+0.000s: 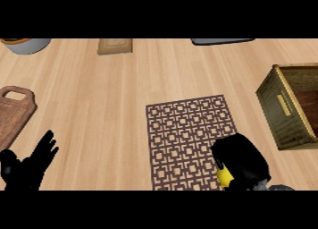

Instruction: Pick the lemon from the placemat and place it in the basket

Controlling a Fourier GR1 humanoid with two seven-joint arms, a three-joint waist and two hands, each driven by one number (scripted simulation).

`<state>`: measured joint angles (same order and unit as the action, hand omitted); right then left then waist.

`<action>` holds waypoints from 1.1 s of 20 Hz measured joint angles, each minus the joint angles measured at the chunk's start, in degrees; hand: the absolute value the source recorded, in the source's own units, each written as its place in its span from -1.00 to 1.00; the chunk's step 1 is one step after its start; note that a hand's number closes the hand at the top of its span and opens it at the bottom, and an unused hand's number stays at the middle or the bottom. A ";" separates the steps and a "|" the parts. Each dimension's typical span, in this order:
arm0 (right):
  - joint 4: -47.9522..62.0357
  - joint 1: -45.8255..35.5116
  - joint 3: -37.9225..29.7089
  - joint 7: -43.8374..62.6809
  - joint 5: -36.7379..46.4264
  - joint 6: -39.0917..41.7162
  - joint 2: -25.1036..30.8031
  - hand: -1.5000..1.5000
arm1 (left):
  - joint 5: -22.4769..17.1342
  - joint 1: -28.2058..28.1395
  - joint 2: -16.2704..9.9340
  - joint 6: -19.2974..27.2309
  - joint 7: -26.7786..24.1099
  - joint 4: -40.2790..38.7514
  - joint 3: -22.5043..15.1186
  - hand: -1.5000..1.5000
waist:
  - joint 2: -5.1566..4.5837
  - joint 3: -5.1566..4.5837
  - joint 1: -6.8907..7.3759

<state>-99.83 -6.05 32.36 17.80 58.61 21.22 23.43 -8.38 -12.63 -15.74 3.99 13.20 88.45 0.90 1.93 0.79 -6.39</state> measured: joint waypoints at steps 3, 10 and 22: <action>-9.33 4.72 -3.15 5.72 -1.38 -1.25 -1.60 1.00 | -0.18 -0.24 0.09 0.09 0.29 0.54 0.15 0.00 | -0.08 -0.07 -0.08; -30.53 9.59 -9.66 14.30 -11.24 -8.61 -15.10 1.00 | -0.16 -0.35 0.31 0.00 0.35 1.34 -0.10 0.00 | -0.38 -0.14 0.28; -35.10 -5.84 -26.10 31.53 -12.62 -6.22 -18.38 1.00 | 1.20 1.43 1.04 -0.27 -0.34 0.33 -1.61 0.00 | -0.62 -0.36 2.34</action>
<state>-134.93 -11.90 6.26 49.32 45.99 15.00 5.05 -7.18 -11.20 -14.69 3.72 12.86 88.79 -0.71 1.31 0.44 -4.05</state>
